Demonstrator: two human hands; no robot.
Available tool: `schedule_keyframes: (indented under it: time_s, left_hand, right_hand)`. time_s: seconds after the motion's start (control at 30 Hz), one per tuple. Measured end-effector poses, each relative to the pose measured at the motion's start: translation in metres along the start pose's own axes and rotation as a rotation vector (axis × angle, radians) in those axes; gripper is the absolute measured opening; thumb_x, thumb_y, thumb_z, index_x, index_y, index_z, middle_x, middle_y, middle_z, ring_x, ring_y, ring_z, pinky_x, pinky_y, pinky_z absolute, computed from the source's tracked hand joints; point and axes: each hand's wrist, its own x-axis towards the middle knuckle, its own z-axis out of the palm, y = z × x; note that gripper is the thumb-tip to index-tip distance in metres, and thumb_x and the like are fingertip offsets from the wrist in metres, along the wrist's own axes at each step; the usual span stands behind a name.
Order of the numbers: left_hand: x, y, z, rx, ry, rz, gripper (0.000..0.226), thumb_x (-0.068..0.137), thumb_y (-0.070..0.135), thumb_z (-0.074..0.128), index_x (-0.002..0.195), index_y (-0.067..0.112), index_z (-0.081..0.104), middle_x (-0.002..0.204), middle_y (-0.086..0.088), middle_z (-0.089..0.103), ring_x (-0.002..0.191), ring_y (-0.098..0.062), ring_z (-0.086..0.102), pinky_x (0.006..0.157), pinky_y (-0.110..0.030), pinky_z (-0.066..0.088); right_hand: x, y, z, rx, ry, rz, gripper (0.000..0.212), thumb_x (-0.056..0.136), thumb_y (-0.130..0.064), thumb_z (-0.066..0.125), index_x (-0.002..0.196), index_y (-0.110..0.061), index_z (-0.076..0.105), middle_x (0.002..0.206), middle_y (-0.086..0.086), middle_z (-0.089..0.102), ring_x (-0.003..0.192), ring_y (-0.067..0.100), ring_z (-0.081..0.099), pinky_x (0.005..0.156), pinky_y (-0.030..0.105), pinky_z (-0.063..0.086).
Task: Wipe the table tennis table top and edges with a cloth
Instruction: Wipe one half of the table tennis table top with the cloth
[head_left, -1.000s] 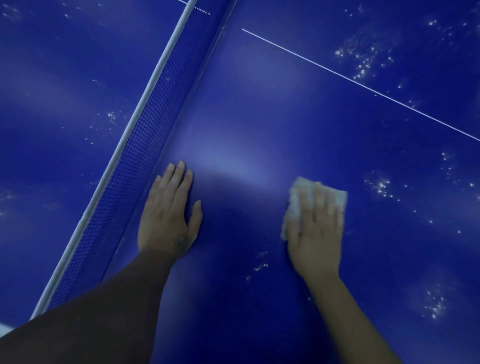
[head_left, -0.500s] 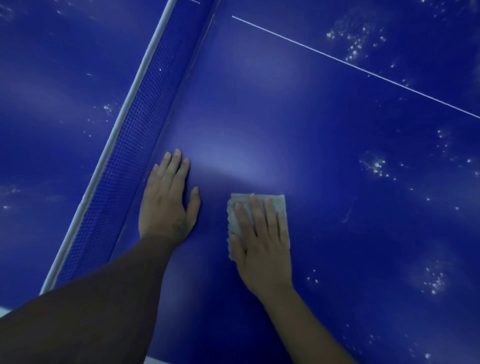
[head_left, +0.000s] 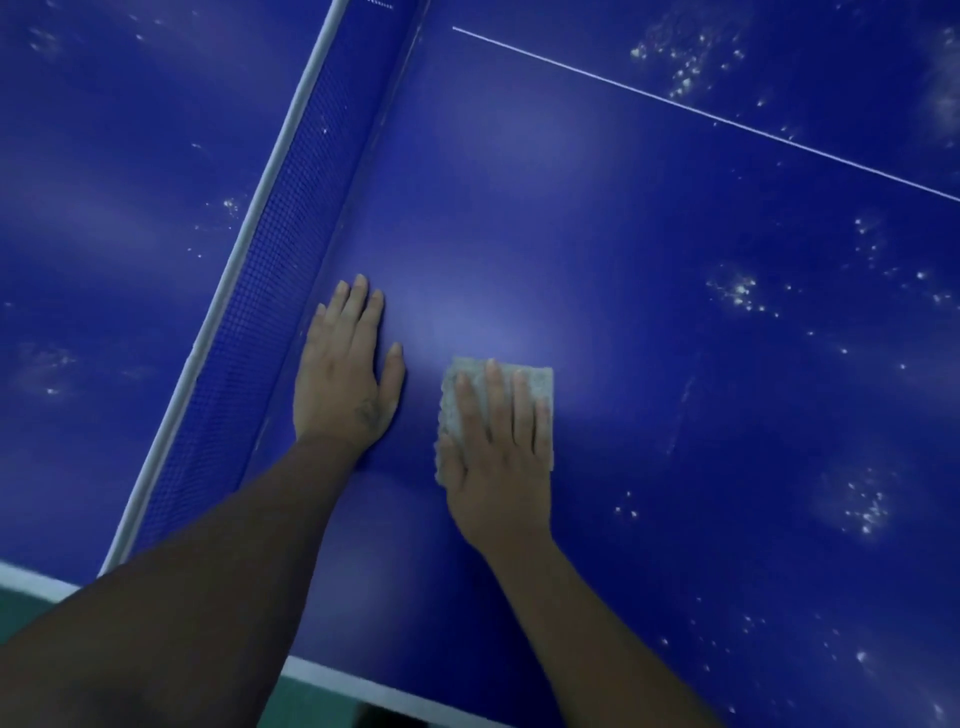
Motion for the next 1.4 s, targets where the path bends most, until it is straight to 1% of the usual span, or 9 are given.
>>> schedule_keyframes:
  time_s: [0.13, 0.27, 0.37, 0.53, 0.67, 0.73, 0.93, 1.23, 1.4]
  left_hand:
    - [-0.039, -0.003, -0.006, 0.036, -0.061, 0.013, 0.061, 0.113, 0.033, 0.039, 0.166, 0.004, 0.036, 0.177, -0.013, 0.027, 0.166, -0.032, 0.018, 0.134, -0.055, 0.018]
    - [-0.120, 0.001, -0.014, 0.053, -0.060, -0.056, 0.061, 0.111, 0.033, 0.044, 0.166, 0.009, 0.039, 0.178, -0.011, 0.026, 0.167, -0.032, 0.016, 0.134, -0.057, 0.018]
    - [-0.130, 0.000, -0.014, 0.041, -0.056, -0.102, 0.061, 0.109, 0.035, 0.047, 0.166, 0.015, 0.041, 0.178, -0.006, 0.027, 0.167, -0.029, 0.016, 0.134, -0.054, 0.018]
    - [-0.130, -0.002, -0.011, 0.023, -0.029, -0.102, 0.059, 0.109, 0.031, 0.049, 0.165, 0.015, 0.044, 0.176, -0.006, 0.031, 0.166, -0.028, 0.020, 0.133, -0.055, 0.021]
    - [-0.130, -0.003, -0.011, 0.006, -0.021, -0.105, 0.057, 0.109, 0.029, 0.048, 0.164, 0.014, 0.046, 0.176, -0.006, 0.032, 0.166, -0.028, 0.021, 0.133, -0.055, 0.021]
    - [-0.129, -0.002, -0.011, 0.011, -0.021, -0.112, 0.057, 0.108, 0.028, 0.049, 0.164, 0.014, 0.046, 0.176, -0.006, 0.032, 0.166, -0.028, 0.021, 0.133, -0.055, 0.021]
    - [-0.129, -0.002, -0.010, 0.024, -0.018, -0.100, 0.057, 0.107, 0.023, 0.048, 0.162, 0.011, 0.048, 0.175, -0.009, 0.034, 0.165, -0.032, 0.023, 0.132, -0.058, 0.024]
    - [-0.128, 0.000, -0.011, 0.020, -0.022, -0.112, 0.057, 0.108, 0.027, 0.045, 0.163, 0.012, 0.046, 0.175, -0.008, 0.034, 0.166, -0.029, 0.021, 0.132, -0.058, 0.024]
    - [-0.127, 0.003, -0.015, 0.010, -0.023, -0.122, 0.059, 0.105, 0.028, 0.050, 0.162, 0.013, 0.048, 0.175, -0.008, 0.034, 0.166, -0.028, 0.021, 0.133, -0.055, 0.020]
  right_hand:
    - [-0.036, 0.047, -0.008, -0.030, -0.034, -0.020, 0.063, 0.115, -0.047, 0.032, 0.172, -0.027, 0.014, 0.180, 0.002, 0.007, 0.166, 0.028, 0.006, 0.133, 0.056, 0.015]
    - [-0.056, 0.096, -0.019, -0.047, -0.026, 0.280, 0.065, 0.114, -0.048, 0.025, 0.172, -0.023, 0.012, 0.180, 0.006, 0.004, 0.166, 0.032, 0.006, 0.132, 0.061, 0.011]
    - [-0.044, 0.060, -0.013, -0.021, 0.013, 0.468, 0.066, 0.113, -0.048, 0.022, 0.172, -0.020, 0.011, 0.180, 0.011, 0.002, 0.165, 0.037, 0.004, 0.131, 0.063, 0.008]
    - [-0.031, -0.024, 0.009, 0.033, -0.040, 0.118, 0.067, 0.114, -0.048, 0.032, 0.172, -0.025, 0.009, 0.180, 0.008, 0.001, 0.166, 0.034, -0.001, 0.133, 0.059, 0.007]
    - [-0.043, -0.009, 0.010, -0.001, -0.074, -0.066, 0.067, 0.114, -0.046, 0.038, 0.172, -0.025, 0.014, 0.180, 0.005, 0.001, 0.166, 0.030, 0.002, 0.133, 0.056, 0.012]
    - [-0.058, 0.024, 0.006, 0.015, -0.073, -0.033, 0.066, 0.113, -0.045, 0.039, 0.172, -0.026, 0.015, 0.180, 0.001, 0.003, 0.166, 0.028, 0.006, 0.133, 0.056, 0.014]
    - [-0.097, 0.055, -0.004, -0.024, -0.001, 0.468, 0.066, 0.112, -0.043, 0.031, 0.170, -0.014, 0.021, 0.179, 0.014, 0.009, 0.164, 0.039, 0.009, 0.129, 0.066, 0.013]
    - [-0.056, -0.001, 0.007, -0.003, -0.107, -0.071, 0.068, 0.113, -0.047, 0.037, 0.172, -0.025, 0.013, 0.180, 0.006, 0.001, 0.166, 0.031, 0.000, 0.132, 0.057, 0.016]
    - [-0.081, 0.058, -0.001, 0.027, -0.035, 0.056, 0.067, 0.112, -0.044, 0.046, 0.171, -0.027, 0.021, 0.180, 0.000, 0.008, 0.166, 0.027, 0.005, 0.134, 0.052, 0.006]
